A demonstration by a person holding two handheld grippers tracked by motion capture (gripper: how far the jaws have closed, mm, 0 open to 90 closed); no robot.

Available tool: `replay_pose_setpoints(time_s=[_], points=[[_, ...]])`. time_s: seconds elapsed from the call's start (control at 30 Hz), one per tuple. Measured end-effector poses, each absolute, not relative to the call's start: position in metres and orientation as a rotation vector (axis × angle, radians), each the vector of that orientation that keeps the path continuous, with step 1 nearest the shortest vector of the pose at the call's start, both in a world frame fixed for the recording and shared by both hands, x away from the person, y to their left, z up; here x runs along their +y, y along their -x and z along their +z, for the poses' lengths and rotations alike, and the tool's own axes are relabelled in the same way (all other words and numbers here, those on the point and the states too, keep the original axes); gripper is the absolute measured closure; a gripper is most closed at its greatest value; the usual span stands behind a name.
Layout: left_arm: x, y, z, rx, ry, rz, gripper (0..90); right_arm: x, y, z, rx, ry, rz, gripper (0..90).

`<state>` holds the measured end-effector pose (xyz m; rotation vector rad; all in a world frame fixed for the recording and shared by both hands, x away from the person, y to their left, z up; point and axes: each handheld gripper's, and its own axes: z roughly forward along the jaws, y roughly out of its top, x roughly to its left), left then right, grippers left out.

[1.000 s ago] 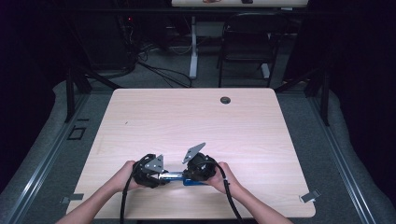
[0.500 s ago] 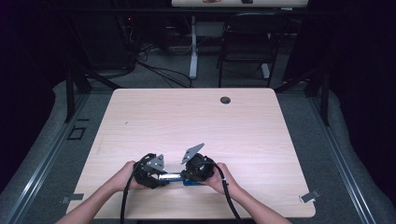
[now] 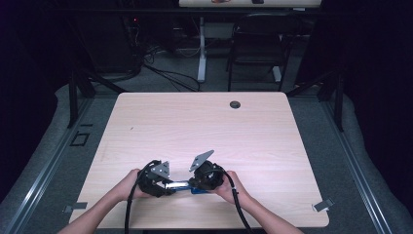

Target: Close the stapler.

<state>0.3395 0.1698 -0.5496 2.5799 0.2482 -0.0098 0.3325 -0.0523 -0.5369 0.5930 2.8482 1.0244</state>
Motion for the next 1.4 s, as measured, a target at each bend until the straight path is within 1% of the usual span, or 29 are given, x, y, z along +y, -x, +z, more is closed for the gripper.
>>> replay_pose_setpoints(time_s=[0.3,0.43,0.5,0.57,0.6,0.63,0.67,0.7,0.8,0.93,1.13,1.17,1.23,1.4], points=[[0.170,-0.337,-0.538,0.206,-2.550,0.033,65.6,-0.052,-0.330,-0.535,2.832,-0.607,1.054,84.5],[0.171,-0.338,-0.540,0.238,-2.543,0.003,64.8,-0.052,-0.330,-0.535,2.831,-0.611,1.056,84.7],[0.171,-0.339,-0.544,0.253,-2.560,-0.024,61.7,-0.053,-0.330,-0.535,2.831,-0.619,1.060,84.9],[0.170,-0.338,-0.547,0.256,-2.573,-0.029,61.0,-0.053,-0.331,-0.536,2.830,-0.617,1.062,85.0],[0.171,-0.339,-0.547,0.251,-2.584,-0.039,61.3,-0.053,-0.331,-0.536,2.830,-0.613,1.059,85.1],[0.170,-0.339,-0.548,0.267,-2.577,-0.009,63.6,-0.053,-0.330,-0.537,2.828,-0.615,1.062,85.1],[0.171,-0.340,-0.547,0.260,-2.580,-0.031,64.8,-0.053,-0.330,-0.537,2.827,-0.616,1.063,85.1],[0.172,-0.339,-0.548,0.264,-2.569,-0.017,65.0,-0.053,-0.330,-0.537,2.824,-0.616,1.064,85.1],[0.173,-0.339,-0.544,0.252,-2.544,-0.016,65.3,-0.054,-0.330,-0.536,2.821,-0.621,1.068,85.0],[0.173,-0.337,-0.538,0.240,-2.500,0.020,65.3,-0.053,-0.329,-0.534,2.814,-0.627,1.083,84.9],[0.172,-0.335,-0.532,0.220,-2.477,0.047,65.2,-0.052,-0.327,-0.530,2.801,-0.612,1.112,85.1],[0.172,-0.335,-0.531,0.213,-2.478,0.036,65.1,-0.052,-0.327,-0.529,2.801,-0.599,1.108,85.6],[0.171,-0.334,-0.529,0.213,-2.463,0.061,65.1,-0.052,-0.326,-0.527,2.781,-0.594,1.139,87.0],[0.170,-0.332,-0.527,0.212,-2.438,0.070,65.0,-0.052,-0.324,-0.524,2.752,-0.594,1.163,89.4]])
